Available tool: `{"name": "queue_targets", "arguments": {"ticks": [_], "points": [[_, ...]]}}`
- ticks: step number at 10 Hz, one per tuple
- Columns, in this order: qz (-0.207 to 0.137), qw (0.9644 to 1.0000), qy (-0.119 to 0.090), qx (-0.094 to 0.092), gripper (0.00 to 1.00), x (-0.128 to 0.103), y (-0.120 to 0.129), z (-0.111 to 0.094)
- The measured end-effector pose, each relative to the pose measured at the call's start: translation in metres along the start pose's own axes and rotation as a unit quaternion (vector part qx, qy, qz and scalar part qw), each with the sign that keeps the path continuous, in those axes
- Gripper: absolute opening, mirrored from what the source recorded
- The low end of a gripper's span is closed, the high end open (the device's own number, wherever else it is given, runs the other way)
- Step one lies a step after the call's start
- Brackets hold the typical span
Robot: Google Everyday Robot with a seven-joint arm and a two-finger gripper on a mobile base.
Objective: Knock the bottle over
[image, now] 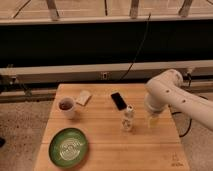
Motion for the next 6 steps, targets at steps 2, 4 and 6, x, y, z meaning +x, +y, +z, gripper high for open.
{"name": "queue_targets", "arguments": {"ticks": [2, 4, 6], "points": [[-0.011, 0.9999, -0.002, -0.001, 0.8, -0.007, 0.0, 0.002], [-0.02, 0.9998, -0.004, -0.002, 0.8, -0.017, 0.0, 0.005], [-0.039, 0.9992, -0.005, -0.002, 0.8, -0.033, -0.002, 0.008]]}}
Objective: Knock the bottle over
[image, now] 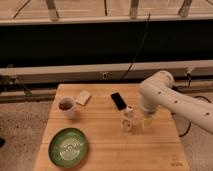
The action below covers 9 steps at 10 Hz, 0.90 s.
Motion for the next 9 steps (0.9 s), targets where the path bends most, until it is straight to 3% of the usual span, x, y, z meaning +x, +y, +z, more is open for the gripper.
{"name": "queue_targets", "arguments": {"ticks": [9], "points": [[-0.046, 0.9989, -0.005, -0.002, 0.8, -0.033, -0.002, 0.003]]}}
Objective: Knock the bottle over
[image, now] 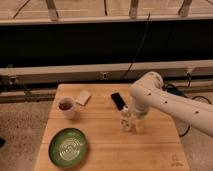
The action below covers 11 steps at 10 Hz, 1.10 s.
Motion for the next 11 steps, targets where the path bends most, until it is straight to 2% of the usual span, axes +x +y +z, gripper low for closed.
{"name": "queue_targets", "arguments": {"ticks": [11], "points": [[-0.015, 0.9996, -0.022, 0.002, 0.8, -0.019, -0.004, 0.004]]}}
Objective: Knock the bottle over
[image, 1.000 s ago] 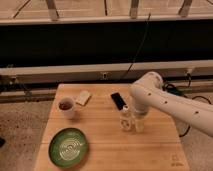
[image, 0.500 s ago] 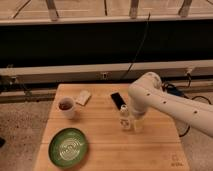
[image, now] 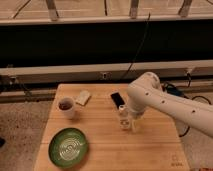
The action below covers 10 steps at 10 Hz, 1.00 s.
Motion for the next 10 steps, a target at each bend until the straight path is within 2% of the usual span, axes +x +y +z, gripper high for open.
{"name": "queue_targets", "arguments": {"ticks": [10], "points": [[-0.008, 0.9994, -0.033, 0.004, 0.8, -0.007, -0.007, 0.011]]}}
